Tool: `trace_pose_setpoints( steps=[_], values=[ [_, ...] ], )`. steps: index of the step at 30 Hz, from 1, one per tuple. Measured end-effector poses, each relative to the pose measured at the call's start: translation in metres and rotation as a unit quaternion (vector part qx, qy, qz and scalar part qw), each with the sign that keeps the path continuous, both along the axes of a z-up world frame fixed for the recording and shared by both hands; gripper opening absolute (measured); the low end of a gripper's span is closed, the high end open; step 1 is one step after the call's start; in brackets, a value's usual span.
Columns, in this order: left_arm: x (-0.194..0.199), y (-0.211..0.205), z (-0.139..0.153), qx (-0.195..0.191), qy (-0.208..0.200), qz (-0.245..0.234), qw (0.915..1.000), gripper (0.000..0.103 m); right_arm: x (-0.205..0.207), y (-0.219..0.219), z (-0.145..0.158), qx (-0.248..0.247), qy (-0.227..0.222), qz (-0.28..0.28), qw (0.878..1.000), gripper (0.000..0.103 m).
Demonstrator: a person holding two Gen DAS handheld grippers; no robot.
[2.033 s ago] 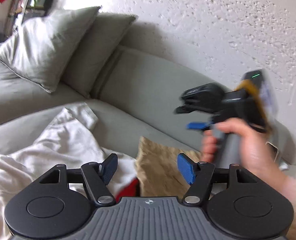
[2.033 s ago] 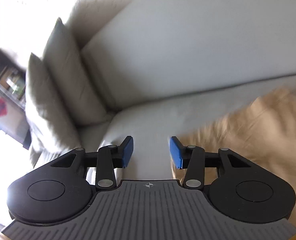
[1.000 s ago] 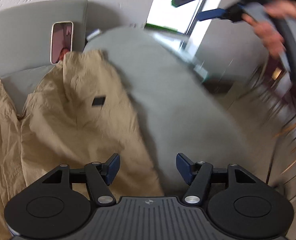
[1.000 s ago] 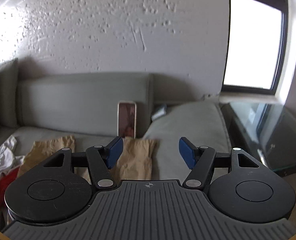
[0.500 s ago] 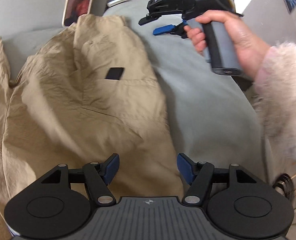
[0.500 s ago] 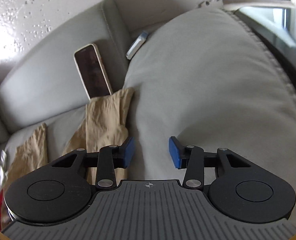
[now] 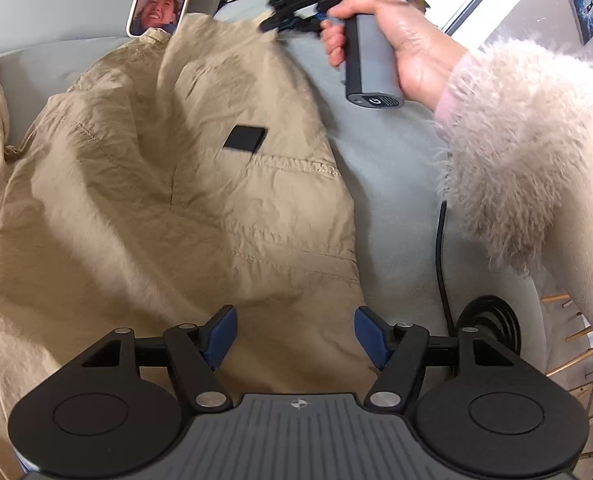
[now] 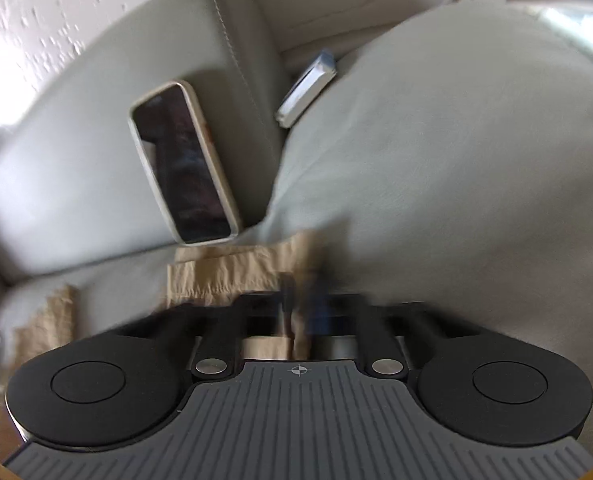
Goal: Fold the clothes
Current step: 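Lower the right gripper and release the trousers flat on the sofa, then grasp the trousers' waistband with the right gripper, tug it flat, release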
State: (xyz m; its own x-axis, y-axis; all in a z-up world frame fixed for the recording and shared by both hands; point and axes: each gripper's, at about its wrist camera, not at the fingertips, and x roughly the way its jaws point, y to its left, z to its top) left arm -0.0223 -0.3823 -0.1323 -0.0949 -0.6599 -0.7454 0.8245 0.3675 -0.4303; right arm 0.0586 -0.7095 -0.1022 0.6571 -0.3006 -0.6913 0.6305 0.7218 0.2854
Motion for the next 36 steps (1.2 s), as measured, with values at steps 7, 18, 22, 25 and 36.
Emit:
trace_pose_setpoints(
  steps=[7,18,22,25,36],
  values=[
    [-0.012,-0.001,0.002,-0.029,0.018,-0.037,0.9987,0.063,-0.040,-0.004,0.042,-0.110,-0.026,-0.065,0.991,0.001],
    [-0.027,0.004,0.017,-0.046,0.009,-0.055,0.9974,0.063,-0.077,-0.005,0.044,-0.089,0.014,-0.084,0.992,0.054],
    [-0.023,0.006,0.022,-0.060,0.008,-0.051,0.9969,0.063,-0.095,0.021,0.074,-0.126,0.022,-0.056,0.990,0.054],
    [-0.017,0.014,0.020,-0.062,0.008,-0.033,0.9975,0.064,-0.090,0.037,0.092,-0.111,0.009,-0.016,0.994,0.051],
    [0.018,0.001,-0.013,-0.025,0.057,0.024,0.9978,0.064,0.042,0.065,-0.006,-0.027,0.100,0.074,0.992,0.046]
  ],
)
